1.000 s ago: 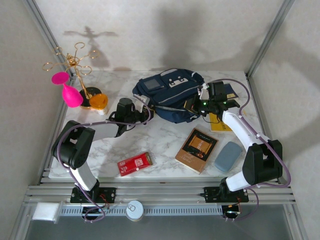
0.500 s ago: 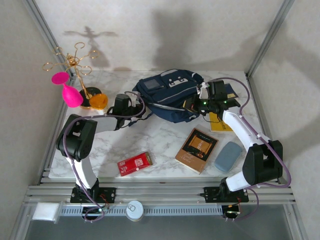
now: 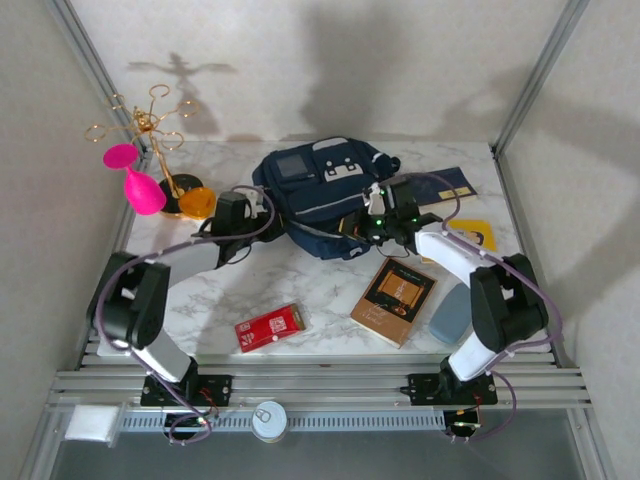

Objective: Pack the student bag
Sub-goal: Unzip the student bag at the center of the table, then move the book to the bottom-center of the table.

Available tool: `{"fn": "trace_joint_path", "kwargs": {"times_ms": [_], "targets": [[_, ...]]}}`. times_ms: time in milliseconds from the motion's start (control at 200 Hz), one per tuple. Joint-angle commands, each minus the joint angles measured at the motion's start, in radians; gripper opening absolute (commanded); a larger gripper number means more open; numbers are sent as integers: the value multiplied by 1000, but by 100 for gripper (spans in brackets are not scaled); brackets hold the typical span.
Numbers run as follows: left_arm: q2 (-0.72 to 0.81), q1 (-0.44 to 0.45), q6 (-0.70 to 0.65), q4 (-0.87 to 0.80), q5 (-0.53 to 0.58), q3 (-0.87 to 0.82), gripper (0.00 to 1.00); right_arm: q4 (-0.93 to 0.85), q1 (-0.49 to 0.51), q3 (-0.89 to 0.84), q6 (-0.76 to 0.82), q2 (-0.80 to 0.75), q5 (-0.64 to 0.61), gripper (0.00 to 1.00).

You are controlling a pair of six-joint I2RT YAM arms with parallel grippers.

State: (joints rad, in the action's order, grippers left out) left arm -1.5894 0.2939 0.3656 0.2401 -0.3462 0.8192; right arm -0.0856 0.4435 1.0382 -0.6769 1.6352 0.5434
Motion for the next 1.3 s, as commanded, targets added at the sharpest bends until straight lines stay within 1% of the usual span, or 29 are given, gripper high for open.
{"fn": "trace_joint_path", "kwargs": {"times_ms": [0,35,55,70,95,170,220,290,411,461,511,551,621,686,796,921,1006,1076,1161,1292], "targets": [[110,33,73,-62,29,-66,40,127,17,-28,5,6,27,17],[142,52,81,-76,37,-81,41,115,17,-43,24,-10,21,28],[159,65,87,-87,48,-89,42,97,17,-49,38,-21,11,37],[170,77,92,-94,53,-93,42,79,17,-50,51,-30,3,41],[187,95,101,-105,62,-100,43,40,18,-55,76,-50,-22,46],[227,147,127,-153,108,-109,45,-41,14,-72,127,-107,-61,55],[252,183,160,-162,123,-122,45,-92,6,-94,150,-164,-80,64],[280,241,214,-130,114,-146,46,-141,-12,-135,158,-242,-112,71],[304,367,282,-113,165,-150,49,-255,-80,-207,150,-370,-170,80],[301,421,323,-94,184,-151,50,-336,-108,-215,146,-412,-232,83],[285,464,353,-68,164,-147,51,-436,-129,-222,127,-454,-329,85],[269,498,375,-59,160,-137,52,-486,-137,-230,114,-482,-381,87],[237,556,390,-53,174,-115,51,-534,-155,-277,88,-544,-431,94],[198,603,389,-37,170,-90,51,-530,-169,-329,82,-578,-420,97],[101,652,399,-50,197,-25,55,-488,-176,-411,53,-597,-401,99],[6,699,412,-6,204,33,56,-464,-181,-423,16,-569,-439,99],[-53,715,423,-1,229,71,56,-444,-181,-434,-12,-562,-483,99],[-99,716,435,2,227,98,56,-418,-184,-450,-20,-547,-494,99],[-127,718,449,38,229,101,56,-418,-184,-445,-26,-520,-528,99],[-158,719,448,33,248,116,56,-410,-184,-455,-31,-521,-550,99]]}}
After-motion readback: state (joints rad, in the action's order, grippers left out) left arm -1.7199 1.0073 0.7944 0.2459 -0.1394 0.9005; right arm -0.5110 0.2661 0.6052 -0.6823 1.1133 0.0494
